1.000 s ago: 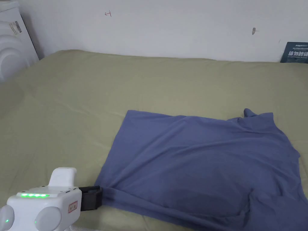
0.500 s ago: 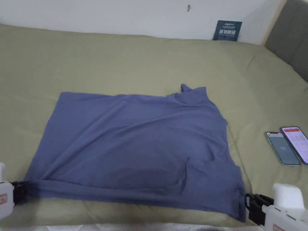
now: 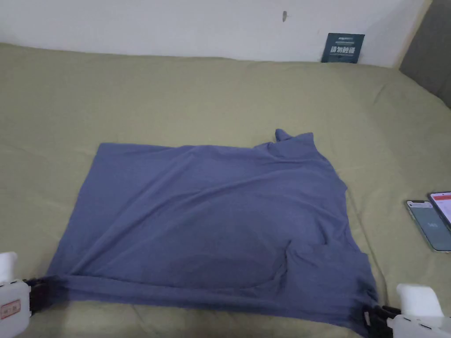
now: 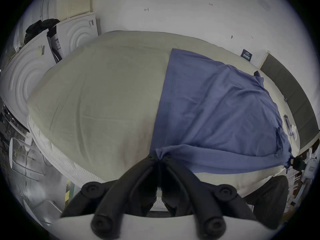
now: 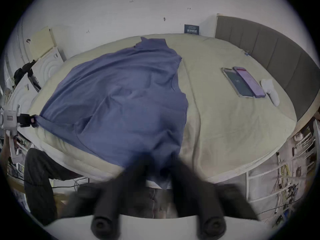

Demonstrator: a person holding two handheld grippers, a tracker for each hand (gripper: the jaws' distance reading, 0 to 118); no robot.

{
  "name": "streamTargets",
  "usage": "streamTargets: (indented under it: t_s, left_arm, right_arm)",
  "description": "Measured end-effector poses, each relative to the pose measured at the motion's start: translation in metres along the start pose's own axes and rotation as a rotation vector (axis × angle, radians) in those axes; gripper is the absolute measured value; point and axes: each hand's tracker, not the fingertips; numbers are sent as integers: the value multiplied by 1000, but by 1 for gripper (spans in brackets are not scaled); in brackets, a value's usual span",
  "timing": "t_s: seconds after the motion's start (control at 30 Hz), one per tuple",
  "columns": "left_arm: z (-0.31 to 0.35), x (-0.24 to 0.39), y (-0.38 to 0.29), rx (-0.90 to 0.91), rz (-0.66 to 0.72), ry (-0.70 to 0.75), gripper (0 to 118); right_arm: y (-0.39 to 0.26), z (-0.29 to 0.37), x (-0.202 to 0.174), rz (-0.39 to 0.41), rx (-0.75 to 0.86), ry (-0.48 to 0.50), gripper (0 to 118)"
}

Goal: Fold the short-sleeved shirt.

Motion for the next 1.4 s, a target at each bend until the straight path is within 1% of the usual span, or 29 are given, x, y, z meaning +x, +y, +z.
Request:
streamTargets:
  t_s: [0.2, 0.33, 0.4, 0.47, 0.63, 0.73, 0.9, 1.07, 1.1, 1.13, 1.17, 1.2, 1.23, 1.3, 1.33, 1.4]
  left_arm:
    - [7, -1, 12, 5, -42, -15, 3]
    - [8, 2, 34, 27, -88, -22, 3]
    - [8, 4, 52, 48, -91, -31, 3]
    - [5, 6, 70, 57, -92, -42, 3]
    - [-16, 13, 115, 65, -94, -59, 3]
    - [-38, 20, 140, 47, -96, -67, 3]
    - [-82, 29, 163, -12, -83, -64, 3]
    - [-112, 39, 166, -51, -93, -45, 3]
    - [-114, 40, 166, -53, -93, -47, 8]
    - [-115, 40, 165, -59, -89, -57, 24]
    - [-116, 40, 164, -61, -92, -65, 67]
    - [-114, 39, 162, -49, -80, -61, 95]
    - [-113, 39, 161, -48, -64, -44, 103]
    - [-100, 34, 154, -15, -51, -35, 102]
    - [-91, 31, 151, -26, -49, -43, 101]
    - [-73, 28, 141, 0, -53, -32, 94]
  right_arm:
    - [32, 25, 4, -41, 86, 33, 1]
    - [68, 29, 7, -43, 126, 54, 1]
    - [89, 24, 6, -20, 141, 51, 1]
    - [110, 16, 6, 6, 144, 44, 1]
    - [160, -13, 7, 22, 137, 45, 1]
    - [183, -37, 6, 47, 117, 23, 1]
    - [206, -82, 7, 26, 66, 22, 1]
    - [215, -111, 11, 9, 36, 12, 1]
    - [216, -113, 12, -8, 25, 18, 4]
    - [216, -114, 14, -27, 11, 34, 23]
    - [214, -111, 14, -34, 14, 32, 68]
    - [211, -108, 14, -41, 17, 13, 100]
    - [208, -105, 15, -39, 16, 9, 117]
    - [199, -88, 19, -42, 36, -2, 111]
    - [196, -78, 20, -43, 60, -12, 111]
    - [187, -61, 24, -54, 74, -12, 111]
